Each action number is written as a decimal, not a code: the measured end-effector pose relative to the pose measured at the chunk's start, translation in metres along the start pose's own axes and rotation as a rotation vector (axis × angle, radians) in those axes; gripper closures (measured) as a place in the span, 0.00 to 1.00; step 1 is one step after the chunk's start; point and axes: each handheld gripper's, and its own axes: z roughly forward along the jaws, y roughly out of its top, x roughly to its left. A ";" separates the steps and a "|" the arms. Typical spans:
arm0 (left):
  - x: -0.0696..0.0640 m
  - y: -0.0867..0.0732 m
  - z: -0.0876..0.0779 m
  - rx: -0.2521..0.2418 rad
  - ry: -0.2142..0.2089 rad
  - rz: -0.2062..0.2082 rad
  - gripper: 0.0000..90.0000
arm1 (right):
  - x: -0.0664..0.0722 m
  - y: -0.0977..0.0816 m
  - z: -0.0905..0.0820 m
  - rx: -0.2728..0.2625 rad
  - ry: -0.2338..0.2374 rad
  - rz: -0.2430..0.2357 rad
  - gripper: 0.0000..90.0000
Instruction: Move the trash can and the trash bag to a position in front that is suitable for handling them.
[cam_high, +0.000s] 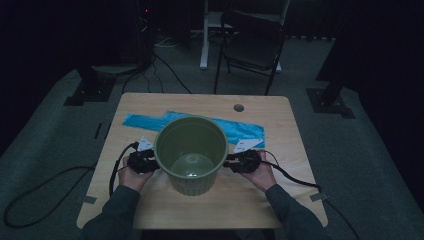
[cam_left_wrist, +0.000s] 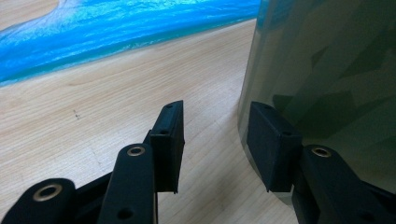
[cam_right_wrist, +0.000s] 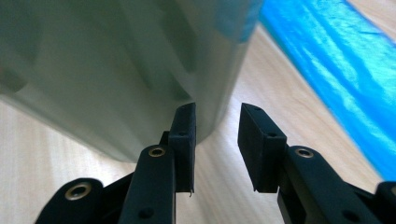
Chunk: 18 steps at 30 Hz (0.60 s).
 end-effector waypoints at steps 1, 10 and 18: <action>0.000 0.000 0.000 0.002 0.002 0.000 0.63 | -0.003 0.000 -0.001 0.006 -0.013 0.002 0.74; 0.007 -0.001 0.004 0.013 0.005 -0.024 0.62 | -0.054 -0.017 -0.009 0.054 -0.168 0.078 0.73; 0.008 -0.001 0.005 0.013 0.006 -0.025 0.63 | -0.087 -0.034 -0.003 0.113 -0.257 0.149 0.72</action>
